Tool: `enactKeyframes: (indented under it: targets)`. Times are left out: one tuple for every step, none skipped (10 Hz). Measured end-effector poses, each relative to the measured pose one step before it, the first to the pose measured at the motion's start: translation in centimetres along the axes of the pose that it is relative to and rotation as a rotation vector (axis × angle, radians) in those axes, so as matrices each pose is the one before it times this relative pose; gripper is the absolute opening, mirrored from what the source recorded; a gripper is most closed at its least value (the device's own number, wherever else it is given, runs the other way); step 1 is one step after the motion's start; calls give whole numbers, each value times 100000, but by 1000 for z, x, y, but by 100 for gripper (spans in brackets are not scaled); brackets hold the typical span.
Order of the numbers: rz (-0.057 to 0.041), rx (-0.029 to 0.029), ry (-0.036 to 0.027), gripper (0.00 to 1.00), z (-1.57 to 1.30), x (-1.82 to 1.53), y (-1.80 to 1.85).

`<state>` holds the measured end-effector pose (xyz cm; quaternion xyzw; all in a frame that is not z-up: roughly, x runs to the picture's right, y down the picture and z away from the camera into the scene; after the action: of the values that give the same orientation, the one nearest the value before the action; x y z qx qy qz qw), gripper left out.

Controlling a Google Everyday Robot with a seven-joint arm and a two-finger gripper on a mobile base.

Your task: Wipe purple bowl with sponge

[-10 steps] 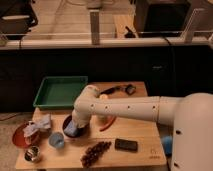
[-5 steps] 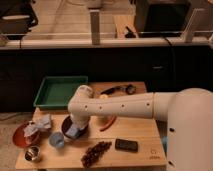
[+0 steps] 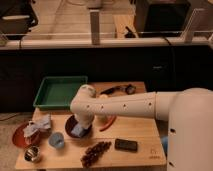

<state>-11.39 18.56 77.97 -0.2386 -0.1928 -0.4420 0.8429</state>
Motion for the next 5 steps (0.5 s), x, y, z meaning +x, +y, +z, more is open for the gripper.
enactKeyframes:
  targets:
    - [1258, -838, 1391, 1, 41, 544, -55]
    - [753, 174, 503, 1, -21, 319, -172]
    - [947, 1673, -50, 1, -18, 321, -283]
    - [930, 3875, -1267, 1, -58, 240, -529]
    - [-74, 2970, -738, 1, -3, 84, -574]
